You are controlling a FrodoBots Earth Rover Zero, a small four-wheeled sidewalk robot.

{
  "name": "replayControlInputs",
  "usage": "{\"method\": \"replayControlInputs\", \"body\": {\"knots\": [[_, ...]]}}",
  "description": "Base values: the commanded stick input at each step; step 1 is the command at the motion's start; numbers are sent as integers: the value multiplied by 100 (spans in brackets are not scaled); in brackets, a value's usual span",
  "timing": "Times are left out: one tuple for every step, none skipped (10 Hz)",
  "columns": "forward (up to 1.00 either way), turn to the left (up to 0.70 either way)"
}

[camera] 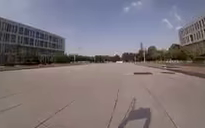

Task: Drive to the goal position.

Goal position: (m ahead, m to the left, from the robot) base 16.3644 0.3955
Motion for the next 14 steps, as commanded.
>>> {"method": "replayControlInputs", "body": {"knots": [[100, -40], [100, -40], [100, -40], [100, -40], [100, -40], [100, -40], [100, -22], [100, 0], [100, 0], [100, 0], [100, 0], [100, 0], [100, 0], [100, 0]]}}
